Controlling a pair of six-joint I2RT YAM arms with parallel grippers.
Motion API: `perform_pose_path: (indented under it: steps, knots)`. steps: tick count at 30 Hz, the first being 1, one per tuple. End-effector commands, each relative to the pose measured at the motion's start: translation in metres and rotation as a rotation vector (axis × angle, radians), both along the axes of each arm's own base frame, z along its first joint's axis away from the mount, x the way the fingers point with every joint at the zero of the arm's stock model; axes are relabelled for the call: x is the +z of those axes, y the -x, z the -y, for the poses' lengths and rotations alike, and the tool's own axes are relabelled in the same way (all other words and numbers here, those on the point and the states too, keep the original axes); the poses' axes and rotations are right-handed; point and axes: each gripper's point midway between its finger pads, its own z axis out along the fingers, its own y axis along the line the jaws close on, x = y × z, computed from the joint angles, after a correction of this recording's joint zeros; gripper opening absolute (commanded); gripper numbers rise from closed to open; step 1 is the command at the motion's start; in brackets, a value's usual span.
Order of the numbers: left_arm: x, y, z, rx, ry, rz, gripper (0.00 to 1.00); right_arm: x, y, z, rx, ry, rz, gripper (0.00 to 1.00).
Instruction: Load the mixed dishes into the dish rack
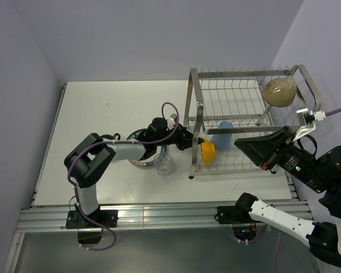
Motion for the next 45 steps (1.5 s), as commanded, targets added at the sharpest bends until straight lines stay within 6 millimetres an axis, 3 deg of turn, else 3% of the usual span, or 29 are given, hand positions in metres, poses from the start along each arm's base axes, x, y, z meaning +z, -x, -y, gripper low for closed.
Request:
perform_pose_path:
  steps: [1, 14, 17, 18, 21, 27, 34, 38, 40, 41, 42, 45]
  knots:
    - [0.016, 0.001, 0.001, 0.02, 0.064, 0.025, 0.0, 0.008, -0.002, 0.0, -0.007, -0.009, 0.035, 0.23]
    - [0.0, 0.008, 0.007, 0.001, 0.058, -0.012, 0.0, 0.006, -0.001, 0.002, -0.012, -0.011, 0.03, 0.22]
    - [-0.003, 0.009, 0.006, -0.008, 0.042, -0.022, 0.15, 0.005, -0.001, 0.004, -0.015, -0.012, 0.031, 0.22]
    - [-0.004, 0.01, 0.005, -0.008, 0.04, -0.021, 0.25, 0.005, -0.001, 0.004, -0.016, -0.014, 0.031, 0.22]
    - [-0.006, 0.011, 0.003, -0.008, 0.028, -0.025, 0.35, 0.006, -0.001, 0.004, -0.015, -0.014, 0.033, 0.22]
    - [-0.007, 0.009, -0.003, 0.002, 0.01, -0.021, 0.5, 0.006, 0.0, 0.003, -0.01, -0.016, 0.036, 0.22]
    - [0.001, 0.006, -0.014, 0.018, -0.001, 0.019, 0.53, 0.006, -0.001, 0.001, -0.006, -0.014, 0.036, 0.22]
    - [0.009, -0.004, -0.028, 0.038, -0.031, 0.074, 0.52, 0.007, 0.0, 0.002, -0.004, -0.016, 0.04, 0.22]
    - [0.0, -0.016, -0.042, 0.052, -0.126, 0.106, 0.52, 0.007, 0.0, 0.002, -0.006, -0.016, 0.04, 0.22]
    - [0.006, -0.026, -0.053, 0.079, -0.157, 0.135, 0.51, 0.007, 0.0, 0.002, -0.006, -0.016, 0.04, 0.22]
    - [-0.014, -0.024, -0.066, 0.077, -0.266, 0.077, 0.5, 0.007, 0.0, 0.002, -0.006, -0.017, 0.042, 0.22]
    - [-0.014, -0.037, -0.092, 0.097, -0.442, 0.15, 0.48, 0.005, -0.001, 0.002, -0.009, -0.011, 0.039, 0.22]
